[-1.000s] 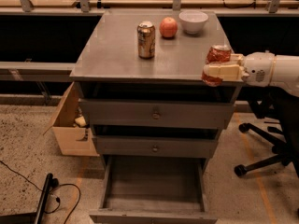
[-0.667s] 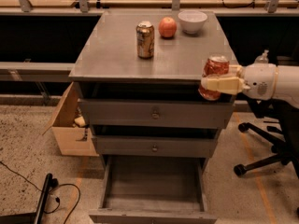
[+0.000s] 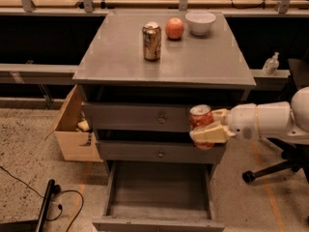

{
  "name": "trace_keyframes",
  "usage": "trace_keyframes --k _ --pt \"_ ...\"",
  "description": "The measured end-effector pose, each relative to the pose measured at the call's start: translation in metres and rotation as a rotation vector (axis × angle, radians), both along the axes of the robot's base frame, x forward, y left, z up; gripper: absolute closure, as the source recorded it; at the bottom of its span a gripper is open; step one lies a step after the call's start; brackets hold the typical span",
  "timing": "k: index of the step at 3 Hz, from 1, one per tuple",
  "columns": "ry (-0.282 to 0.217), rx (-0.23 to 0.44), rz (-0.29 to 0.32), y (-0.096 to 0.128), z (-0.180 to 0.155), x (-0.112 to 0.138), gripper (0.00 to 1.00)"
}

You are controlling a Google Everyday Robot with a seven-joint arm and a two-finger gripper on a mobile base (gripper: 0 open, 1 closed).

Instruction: Place coke can into bottom drawer

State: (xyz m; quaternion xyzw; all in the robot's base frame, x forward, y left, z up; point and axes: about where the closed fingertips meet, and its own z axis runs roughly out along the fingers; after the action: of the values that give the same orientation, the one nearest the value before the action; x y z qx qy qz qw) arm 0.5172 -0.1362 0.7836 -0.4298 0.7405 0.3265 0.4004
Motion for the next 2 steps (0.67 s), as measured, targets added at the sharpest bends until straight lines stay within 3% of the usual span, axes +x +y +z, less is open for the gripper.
trace_keyframes --k 1,2 --pt "-0.036 -0.215 0.039 0.008 -0.06 0.005 1.0" --pt "-0.053 -0.272 0.053 0.007 -0.074 0.007 1.0"
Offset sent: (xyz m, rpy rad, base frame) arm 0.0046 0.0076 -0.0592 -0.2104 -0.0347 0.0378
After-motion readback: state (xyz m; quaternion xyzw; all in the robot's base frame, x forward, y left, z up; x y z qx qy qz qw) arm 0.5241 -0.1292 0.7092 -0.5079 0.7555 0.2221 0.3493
